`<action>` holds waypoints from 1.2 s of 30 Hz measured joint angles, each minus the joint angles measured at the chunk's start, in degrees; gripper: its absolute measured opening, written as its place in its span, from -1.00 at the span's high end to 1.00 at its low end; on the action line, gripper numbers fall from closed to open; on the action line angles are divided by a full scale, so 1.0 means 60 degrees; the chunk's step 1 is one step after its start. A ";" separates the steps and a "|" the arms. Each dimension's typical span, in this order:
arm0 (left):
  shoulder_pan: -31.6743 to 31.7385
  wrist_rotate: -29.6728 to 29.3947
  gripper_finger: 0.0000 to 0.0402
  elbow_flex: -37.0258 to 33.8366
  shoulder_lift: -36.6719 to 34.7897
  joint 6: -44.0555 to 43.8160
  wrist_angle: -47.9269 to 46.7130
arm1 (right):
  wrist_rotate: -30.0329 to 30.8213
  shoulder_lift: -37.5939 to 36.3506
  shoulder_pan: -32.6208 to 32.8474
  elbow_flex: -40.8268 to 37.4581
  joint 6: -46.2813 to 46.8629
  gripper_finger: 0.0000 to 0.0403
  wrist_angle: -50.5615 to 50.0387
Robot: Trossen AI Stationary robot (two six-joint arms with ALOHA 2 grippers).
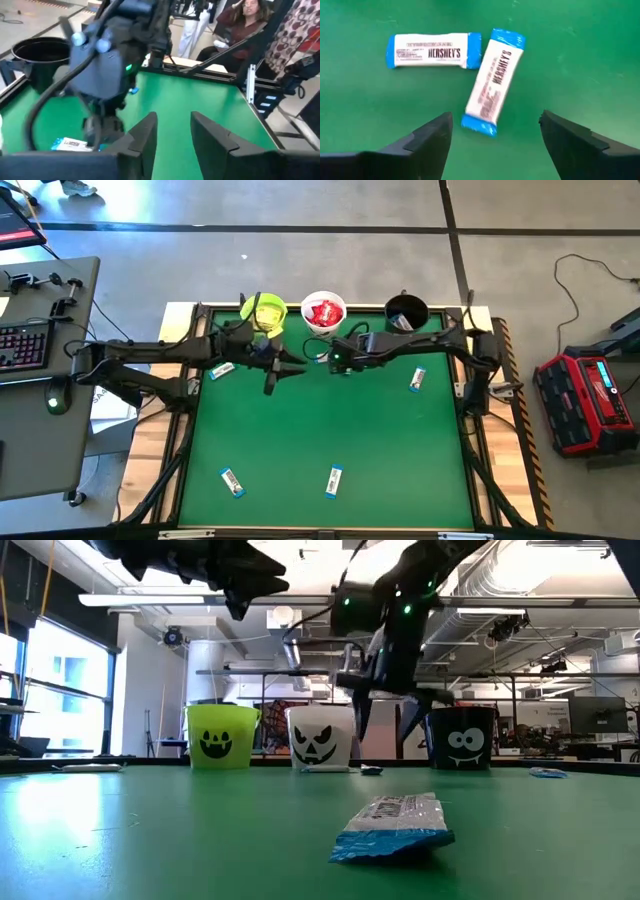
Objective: Sort candy by brand, put in halloween buckets
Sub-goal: Put the white chocolate bar into the black bucket
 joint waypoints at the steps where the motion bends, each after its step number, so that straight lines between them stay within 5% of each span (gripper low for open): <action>1: -0.0028 -0.0010 0.49 -0.0143 -0.0073 -0.0083 0.0161 | -0.0002 0.0131 -0.0038 0.0000 -0.0052 -0.43 0.0200; 18: -0.0007 -0.0570 0.71 -0.1589 -0.1657 -0.0501 0.0338 | 0.0388 0.1267 -0.0357 0.0000 0.0026 -0.26 0.1053; 36: 0.0001 -0.0801 0.71 -0.1598 -0.1863 -0.0533 0.0125 | 0.0312 0.1322 -0.0430 0.0021 -0.0676 0.65 0.1026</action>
